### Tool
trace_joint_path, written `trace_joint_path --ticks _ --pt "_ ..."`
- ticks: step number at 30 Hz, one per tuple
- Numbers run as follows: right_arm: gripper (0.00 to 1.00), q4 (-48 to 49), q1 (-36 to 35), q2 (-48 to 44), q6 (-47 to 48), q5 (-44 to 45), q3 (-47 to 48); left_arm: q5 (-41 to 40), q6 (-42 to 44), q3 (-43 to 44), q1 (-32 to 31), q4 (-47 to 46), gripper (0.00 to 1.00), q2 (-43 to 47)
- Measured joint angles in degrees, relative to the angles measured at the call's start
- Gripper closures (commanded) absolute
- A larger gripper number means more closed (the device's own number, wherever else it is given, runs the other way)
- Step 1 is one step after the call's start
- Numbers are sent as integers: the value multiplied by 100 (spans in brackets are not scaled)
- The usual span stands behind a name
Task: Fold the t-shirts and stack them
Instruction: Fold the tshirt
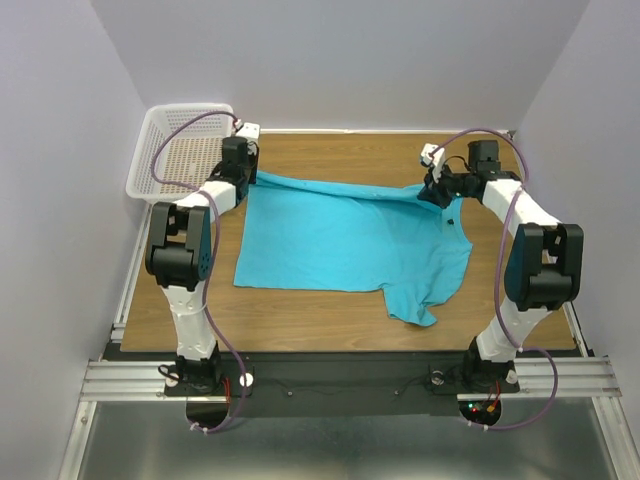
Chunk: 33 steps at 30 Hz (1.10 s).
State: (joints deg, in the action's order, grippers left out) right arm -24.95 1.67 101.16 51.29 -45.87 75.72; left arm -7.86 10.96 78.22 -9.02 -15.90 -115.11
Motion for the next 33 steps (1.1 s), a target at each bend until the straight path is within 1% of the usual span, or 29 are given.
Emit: trace_joint_path --ticks 5,7,8,10,11,14,16,17,19,21,24,25,28,30,33 --pt "99 15 0 -9 24 0 -162 153 -61 -376 2 -155 54 566" --pt "99 13 0 -11 28 0 -245 201 -81 -479 2 -232 53 769" --pt "96 9 0 -11 37 0 -286 229 -94 -527 2 -260 53 885" --pt "87 9 0 -11 42 0 -341 284 -105 -616 2 -334 52 1078" --pt "76 4 0 -11 44 0 -358 308 -118 -667 2 -380 52 1185" --pt "59 17 0 -31 48 -9 -420 328 -192 -782 2 -490 45 1429" --pt "58 15 0 -55 52 -24 -485 323 -260 -870 2 -542 39 1637" --pt "56 24 0 -74 59 -28 -544 319 -326 -920 13 -575 34 1738" --pt "52 11 0 -125 57 -24 -662 326 -490 -1043 46 -654 29 1956" --pt "50 9 0 -212 48 4 -769 350 -658 -1156 111 -734 23 2157" --pt "45 -31 0 -417 -66 157 -837 487 -992 -1331 317 -787 23 2439" --pt "43 -22 4 -483 -262 249 -807 553 -1106 -1366 417 -789 23 2531" --pt "43 22 81 -511 -975 474 -579 903 -1475 -1434 682 -743 23 2763" --pt "43 166 232 -492 -1797 739 -411 1110 -1687 -1517 787 -671 23 2920" --pt "44 365 404 -433 -2756 1110 -302 1456 -2076 -1644 813 -457 25 3150"
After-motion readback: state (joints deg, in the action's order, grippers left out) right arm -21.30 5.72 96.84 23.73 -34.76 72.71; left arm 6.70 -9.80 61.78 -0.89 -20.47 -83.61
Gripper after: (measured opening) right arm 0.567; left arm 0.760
